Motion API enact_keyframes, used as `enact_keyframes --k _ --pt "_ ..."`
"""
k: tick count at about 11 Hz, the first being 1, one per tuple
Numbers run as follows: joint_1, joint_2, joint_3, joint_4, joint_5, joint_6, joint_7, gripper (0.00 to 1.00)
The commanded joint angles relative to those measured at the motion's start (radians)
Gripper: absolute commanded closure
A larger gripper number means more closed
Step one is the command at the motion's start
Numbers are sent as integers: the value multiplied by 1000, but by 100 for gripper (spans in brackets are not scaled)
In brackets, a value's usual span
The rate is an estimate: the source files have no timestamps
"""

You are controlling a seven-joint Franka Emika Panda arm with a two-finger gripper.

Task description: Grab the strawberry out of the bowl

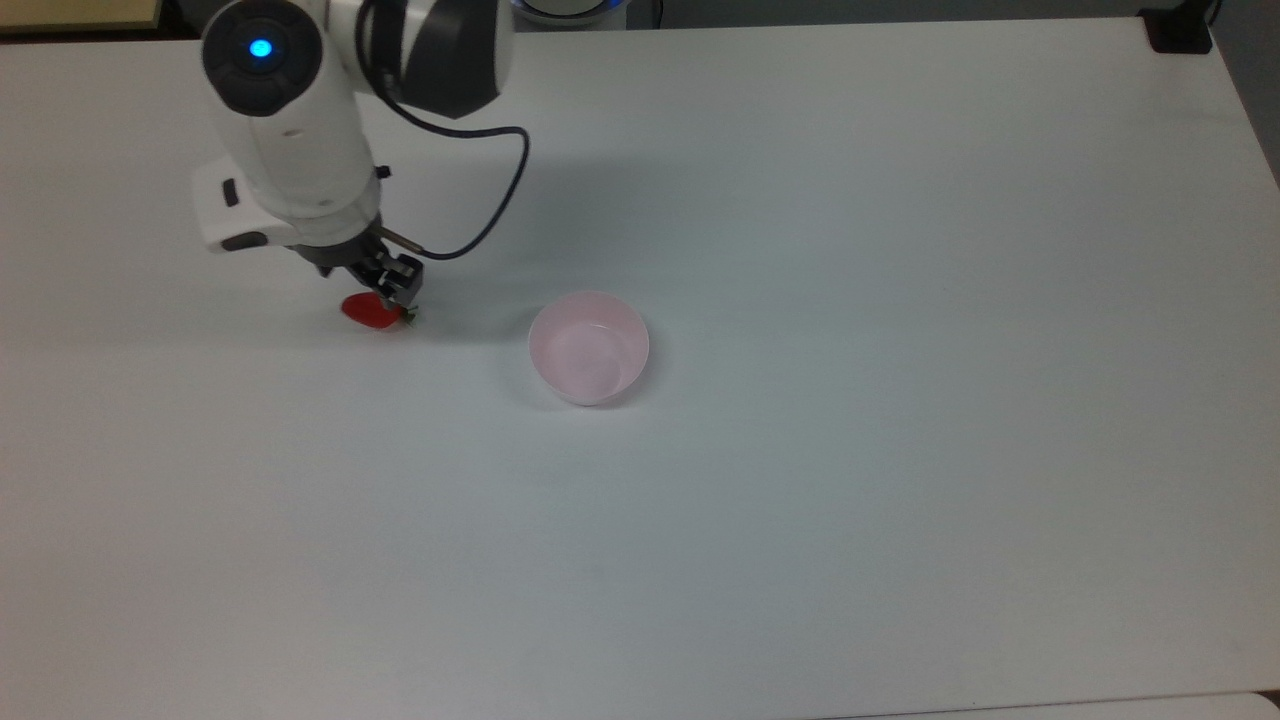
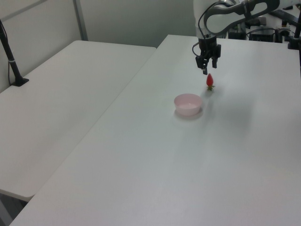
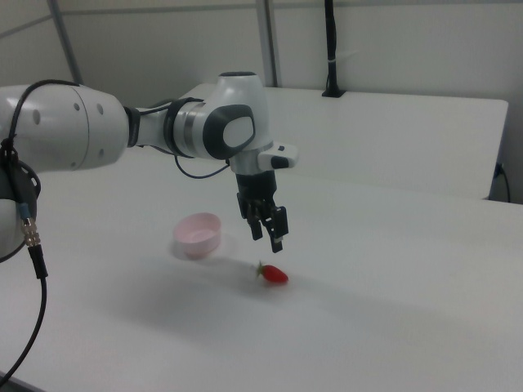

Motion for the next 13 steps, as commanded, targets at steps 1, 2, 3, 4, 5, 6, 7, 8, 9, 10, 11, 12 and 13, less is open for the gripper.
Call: enact_keyframes --k 1,2,3,4,5,6,7,8,9,10,11,12,13 --pt "1 -50 4 0 -19 -20 -33 0" --pt "8 -88 13 0 -18 -24 -31 0" --pt "18 -134 19 -1 -12 -30 -30 0" --pt "56 -178 19 -3 -7 -63 -31 0" --pt "84 -227 16 -6 6 -109 -31 0" --pt "110 -266 15 -7 34 -141 -31 0" --pt "148 -300 8 -9 60 -175 -33 0" --pt "191 -329 5 -10 65 -216 -33 0" --pt "222 -355 5 -15 69 -249 -33 0" --pt "241 -382 5 -26 85 -264 -33 0" --pt "251 -399 5 -33 91 -273 -34 0" --pt "252 -403 8 -35 91 -280 -34 0" --pt "252 -401 10 -35 91 -281 -34 0"
